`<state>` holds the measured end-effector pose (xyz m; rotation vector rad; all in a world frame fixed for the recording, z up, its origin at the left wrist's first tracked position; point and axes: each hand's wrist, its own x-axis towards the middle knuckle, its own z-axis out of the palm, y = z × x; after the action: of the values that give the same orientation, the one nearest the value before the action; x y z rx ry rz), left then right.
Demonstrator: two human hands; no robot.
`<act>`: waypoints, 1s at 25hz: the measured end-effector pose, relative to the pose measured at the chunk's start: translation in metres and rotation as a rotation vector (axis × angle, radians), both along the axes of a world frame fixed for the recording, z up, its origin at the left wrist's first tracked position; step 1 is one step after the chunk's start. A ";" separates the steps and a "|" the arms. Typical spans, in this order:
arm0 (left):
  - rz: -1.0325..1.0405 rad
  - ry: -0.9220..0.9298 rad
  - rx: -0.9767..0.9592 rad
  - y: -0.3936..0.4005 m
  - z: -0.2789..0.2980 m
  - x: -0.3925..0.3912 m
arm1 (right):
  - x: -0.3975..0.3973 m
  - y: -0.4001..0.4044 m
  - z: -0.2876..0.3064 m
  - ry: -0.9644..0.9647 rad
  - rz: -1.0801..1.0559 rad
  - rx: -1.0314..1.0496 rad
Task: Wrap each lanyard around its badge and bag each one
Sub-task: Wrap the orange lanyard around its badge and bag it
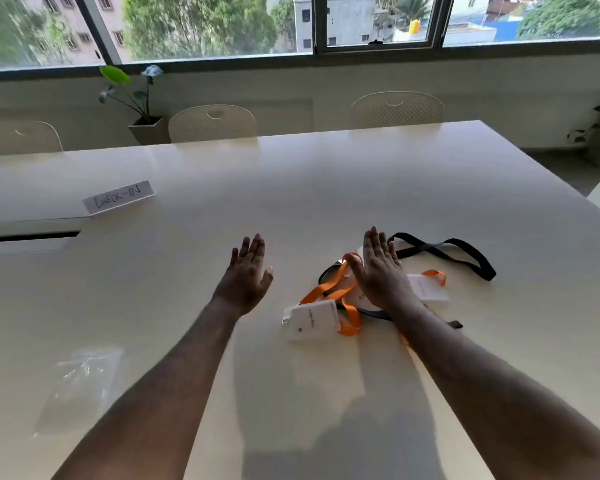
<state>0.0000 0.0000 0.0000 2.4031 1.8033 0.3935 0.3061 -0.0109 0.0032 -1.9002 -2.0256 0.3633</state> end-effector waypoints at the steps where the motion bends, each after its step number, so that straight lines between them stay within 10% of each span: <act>1: 0.016 -0.003 -0.022 -0.006 -0.006 0.000 | 0.000 -0.003 -0.004 -0.013 0.000 -0.005; 11: 0.063 -0.025 -0.220 -0.036 -0.045 0.001 | 0.004 -0.020 -0.026 -0.110 0.076 -0.037; 25: -0.078 -0.188 -0.240 -0.060 -0.008 0.052 | -0.026 -0.059 -0.013 0.232 0.095 0.179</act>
<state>0.0521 -0.0602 -0.0083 2.1854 1.5750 0.3585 0.2797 -0.0702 -0.0095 -1.5822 -1.9293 0.3924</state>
